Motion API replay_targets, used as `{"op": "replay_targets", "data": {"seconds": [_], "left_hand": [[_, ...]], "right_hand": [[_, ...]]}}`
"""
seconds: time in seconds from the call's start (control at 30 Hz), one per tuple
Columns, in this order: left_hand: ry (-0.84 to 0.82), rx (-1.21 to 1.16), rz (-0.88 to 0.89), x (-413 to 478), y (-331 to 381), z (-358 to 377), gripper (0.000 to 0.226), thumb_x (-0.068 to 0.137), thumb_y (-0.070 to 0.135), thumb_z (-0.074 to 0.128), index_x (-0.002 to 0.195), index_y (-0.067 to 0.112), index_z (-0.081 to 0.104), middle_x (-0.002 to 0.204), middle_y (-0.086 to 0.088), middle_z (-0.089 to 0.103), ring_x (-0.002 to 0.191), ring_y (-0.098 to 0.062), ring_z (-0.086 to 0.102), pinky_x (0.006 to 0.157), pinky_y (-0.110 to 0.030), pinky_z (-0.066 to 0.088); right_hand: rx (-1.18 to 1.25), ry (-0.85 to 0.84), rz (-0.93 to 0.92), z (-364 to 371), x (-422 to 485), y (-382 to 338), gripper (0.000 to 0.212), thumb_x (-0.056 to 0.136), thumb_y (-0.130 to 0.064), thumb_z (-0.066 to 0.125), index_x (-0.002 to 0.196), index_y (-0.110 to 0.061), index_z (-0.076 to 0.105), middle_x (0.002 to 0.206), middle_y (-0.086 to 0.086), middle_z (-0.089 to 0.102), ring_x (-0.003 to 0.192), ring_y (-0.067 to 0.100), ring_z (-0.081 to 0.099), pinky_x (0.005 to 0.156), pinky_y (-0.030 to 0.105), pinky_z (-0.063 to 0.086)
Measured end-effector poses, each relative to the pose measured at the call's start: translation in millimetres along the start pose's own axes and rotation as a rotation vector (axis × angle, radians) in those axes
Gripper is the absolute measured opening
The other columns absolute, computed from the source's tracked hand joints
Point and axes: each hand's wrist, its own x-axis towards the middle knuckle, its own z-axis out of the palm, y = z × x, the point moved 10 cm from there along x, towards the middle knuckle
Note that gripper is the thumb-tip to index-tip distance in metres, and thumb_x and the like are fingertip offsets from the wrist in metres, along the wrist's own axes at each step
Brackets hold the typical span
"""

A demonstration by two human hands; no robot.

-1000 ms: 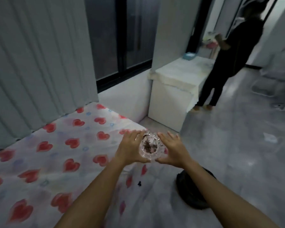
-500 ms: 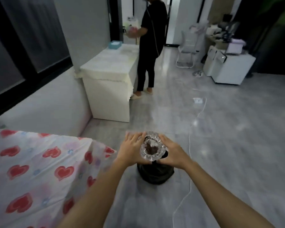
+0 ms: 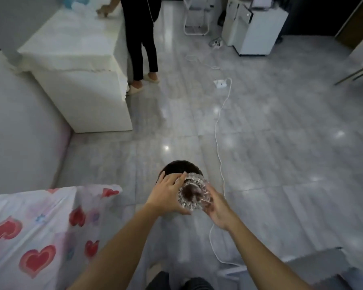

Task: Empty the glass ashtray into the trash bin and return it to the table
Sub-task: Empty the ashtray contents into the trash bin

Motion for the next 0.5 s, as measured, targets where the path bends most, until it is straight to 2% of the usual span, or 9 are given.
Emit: {"op": "replay_targets", "data": {"seconds": [0.1,0.2,0.33,0.43,0.5], "left_hand": [[-0.080,-0.002,0.106,5,1,22,0.125,0.058,0.074,0.069,0.152,0.017,0.011,0.156,-0.004,0.029,0.145,-0.020,0.023,0.122,-0.045,0.008],[-0.144,-0.008,0.117,17,-9,44,0.125,0.059,0.076,0.066,0.153,0.019,0.007,0.158,-0.001,0.024,0.146,-0.018,0.020,0.122,-0.043,0.006],[-0.198,-0.109,0.003,52,-46,96,0.134,0.054,0.083,0.062,0.152,0.022,-0.006,0.160,0.002,0.020,0.146,-0.018,0.019,0.121,-0.046,0.014],[-0.203,-0.191,-0.139,72,-94,171,0.136,0.054,0.086,0.055,0.150,0.020,-0.015,0.162,0.000,0.010,0.148,-0.021,0.010,0.121,-0.051,0.009],[-0.193,-0.216,-0.283,86,-137,224,0.133,0.059,0.082,0.056,0.149,0.017,-0.018,0.163,-0.003,-0.002,0.149,-0.021,0.002,0.120,-0.053,0.004]], "right_hand": [[0.049,0.112,0.121,-10,6,32,0.044,0.099,-0.047,0.043,0.115,-0.014,0.067,0.108,0.010,0.075,0.099,0.028,0.069,0.086,0.047,0.054],[0.070,0.063,0.169,-10,23,39,0.046,0.100,-0.049,0.036,0.120,-0.017,0.063,0.114,0.011,0.072,0.102,0.034,0.069,0.082,0.056,0.057],[-0.012,0.055,0.172,-22,83,48,0.040,0.100,-0.047,0.040,0.126,-0.021,0.057,0.122,0.008,0.067,0.104,0.034,0.068,0.070,0.049,0.060],[-0.033,0.123,0.152,-43,145,84,0.037,0.101,-0.048,0.036,0.125,-0.025,0.053,0.121,0.000,0.064,0.098,0.029,0.068,0.060,0.041,0.060],[0.022,0.182,0.122,-60,196,108,0.036,0.102,-0.045,0.035,0.126,-0.023,0.050,0.121,0.001,0.061,0.093,0.027,0.067,0.055,0.038,0.060]]}}
